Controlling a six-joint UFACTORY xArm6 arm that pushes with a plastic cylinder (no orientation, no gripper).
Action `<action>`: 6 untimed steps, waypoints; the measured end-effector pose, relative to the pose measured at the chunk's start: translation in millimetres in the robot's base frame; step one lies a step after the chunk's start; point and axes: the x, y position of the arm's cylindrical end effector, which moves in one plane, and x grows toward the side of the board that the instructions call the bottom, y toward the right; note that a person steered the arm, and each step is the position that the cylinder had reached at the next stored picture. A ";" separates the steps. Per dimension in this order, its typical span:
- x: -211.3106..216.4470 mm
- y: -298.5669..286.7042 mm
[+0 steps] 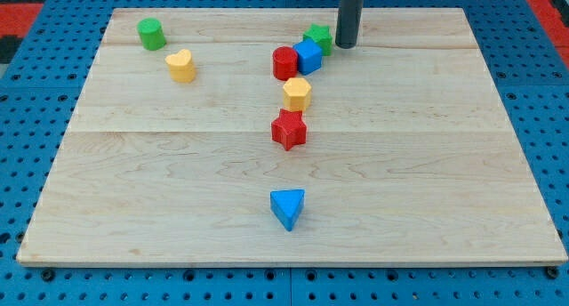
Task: Move green star to the top center of the board
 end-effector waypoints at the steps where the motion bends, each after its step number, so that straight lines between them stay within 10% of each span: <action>1: 12.0 -14.6; 3: -50.4 -85.9; 6: -90.1 -26.7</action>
